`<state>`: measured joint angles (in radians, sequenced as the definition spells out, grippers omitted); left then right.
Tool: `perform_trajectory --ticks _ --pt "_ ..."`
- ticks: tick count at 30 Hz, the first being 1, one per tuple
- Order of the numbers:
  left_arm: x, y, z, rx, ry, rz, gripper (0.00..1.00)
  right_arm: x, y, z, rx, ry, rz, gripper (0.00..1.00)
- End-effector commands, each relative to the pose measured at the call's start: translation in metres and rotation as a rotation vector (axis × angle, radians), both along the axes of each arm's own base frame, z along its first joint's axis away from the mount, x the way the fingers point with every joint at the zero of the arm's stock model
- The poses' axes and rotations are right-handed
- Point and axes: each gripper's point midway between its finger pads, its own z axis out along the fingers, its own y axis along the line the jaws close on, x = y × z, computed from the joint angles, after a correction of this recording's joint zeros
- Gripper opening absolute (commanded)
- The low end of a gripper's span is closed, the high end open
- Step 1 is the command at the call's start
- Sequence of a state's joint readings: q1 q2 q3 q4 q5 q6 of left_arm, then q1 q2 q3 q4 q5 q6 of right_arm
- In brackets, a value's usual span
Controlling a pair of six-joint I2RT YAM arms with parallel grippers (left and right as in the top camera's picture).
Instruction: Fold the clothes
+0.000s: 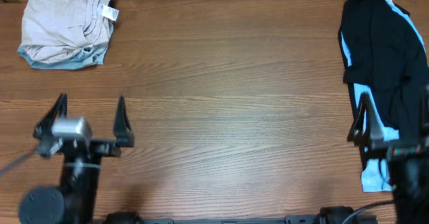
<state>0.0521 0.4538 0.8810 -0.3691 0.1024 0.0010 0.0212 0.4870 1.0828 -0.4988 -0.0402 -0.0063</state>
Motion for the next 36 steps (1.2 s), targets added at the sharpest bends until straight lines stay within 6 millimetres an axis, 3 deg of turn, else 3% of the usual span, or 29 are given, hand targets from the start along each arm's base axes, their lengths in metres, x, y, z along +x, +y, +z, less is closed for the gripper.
perform_trajectory --ticks 1,5,9,16,19,22,26,31,36 --pt "0.017 0.006 0.027 0.026 0.082 0.031 1.0 0.023 0.0 0.017 -0.015 0.119 -0.006 1.0" --pt "0.044 0.008 0.028 0.038 0.247 0.028 1.0 0.052 0.001 0.008 -0.022 0.334 -0.004 1.0" --pt "0.073 0.009 0.01 0.03 0.438 0.023 1.0 0.088 0.001 -0.016 -0.036 0.537 -0.005 1.0" --pt "0.125 0.012 -0.054 0.019 0.693 0.015 1.0 0.16 0.003 -0.081 -0.043 0.756 -0.004 1.0" --pt "0.14 0.012 -0.081 0.016 0.776 0.014 1.0 0.191 -0.009 -0.107 -0.034 0.812 -0.049 1.0" --pt "0.153 0.013 -0.105 0.014 0.847 0.012 1.0 0.224 -0.056 -0.132 0.069 0.839 -0.21 1.0" --pt "0.164 0.014 -0.128 0.011 0.907 0.01 1.0 0.247 -0.12 -0.158 0.202 0.845 -0.358 1.0" --pt "0.172 0.014 -0.15 0.009 0.969 0.009 1.0 0.253 -0.215 -0.201 0.337 0.862 -0.546 1.0" --pt "0.177 0.014 -0.156 0.008 0.98 0.008 1.0 0.248 -0.283 -0.259 0.404 0.921 -0.66 1.0"
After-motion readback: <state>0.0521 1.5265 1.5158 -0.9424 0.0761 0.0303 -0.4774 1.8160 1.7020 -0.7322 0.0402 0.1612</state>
